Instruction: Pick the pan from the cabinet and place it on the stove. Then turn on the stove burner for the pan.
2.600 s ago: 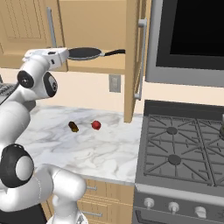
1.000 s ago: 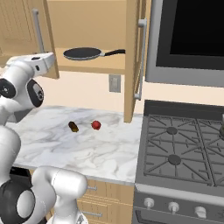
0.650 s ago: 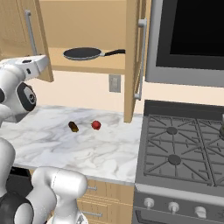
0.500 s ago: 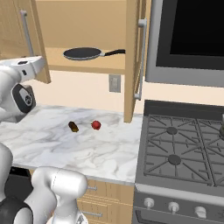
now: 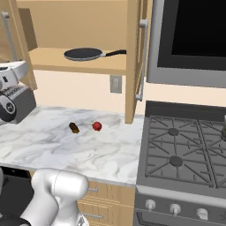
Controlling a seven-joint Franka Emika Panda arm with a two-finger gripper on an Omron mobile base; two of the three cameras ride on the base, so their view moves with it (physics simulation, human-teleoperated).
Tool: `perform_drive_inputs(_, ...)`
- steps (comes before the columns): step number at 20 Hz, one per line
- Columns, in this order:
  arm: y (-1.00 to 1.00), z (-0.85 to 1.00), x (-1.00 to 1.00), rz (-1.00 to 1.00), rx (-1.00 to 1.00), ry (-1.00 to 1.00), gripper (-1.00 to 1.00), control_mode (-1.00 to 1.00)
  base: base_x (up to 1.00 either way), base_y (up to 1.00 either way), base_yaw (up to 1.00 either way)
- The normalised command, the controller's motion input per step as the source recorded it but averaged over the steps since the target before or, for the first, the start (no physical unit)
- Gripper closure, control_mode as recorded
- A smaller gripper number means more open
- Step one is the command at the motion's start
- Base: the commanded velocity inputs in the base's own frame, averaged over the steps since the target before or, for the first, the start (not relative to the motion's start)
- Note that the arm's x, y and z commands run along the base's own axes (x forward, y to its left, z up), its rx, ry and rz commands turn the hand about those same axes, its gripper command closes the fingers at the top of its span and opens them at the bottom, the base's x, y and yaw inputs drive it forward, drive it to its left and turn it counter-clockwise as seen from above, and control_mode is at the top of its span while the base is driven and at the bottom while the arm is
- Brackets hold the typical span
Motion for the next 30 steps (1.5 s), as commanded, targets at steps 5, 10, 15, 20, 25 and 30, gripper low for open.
perform_drive_inputs(5,0.38,-0.09,-0.46,0.07,-0.07,0.0,-1.0,-1.0,0.0,0.0,0.0)
perform_drive_inputs(10,0.0,-0.01,-0.29,0.0,0.02,0.0,-1.0,-1.0,0.0,0.0,0.0)
perform_drive_inputs(15,-0.37,0.0,-0.47,0.0,0.08,0.0,-1.0,-1.0,0.0,0.0,0.0)
perform_drive_inputs(20,-0.72,0.03,-0.52,0.0,0.13,0.0,-1.0,-1.0,0.0,0.0,0.0)
perform_drive_inputs(25,-0.92,0.04,-0.38,0.04,0.16,0.0,-1.0,-1.0,0.0,0.0,0.0)
perform_drive_inputs(30,-0.72,0.06,-0.18,0.06,0.18,0.01,-1.0,-1.0,0.0,0.0,0.0)
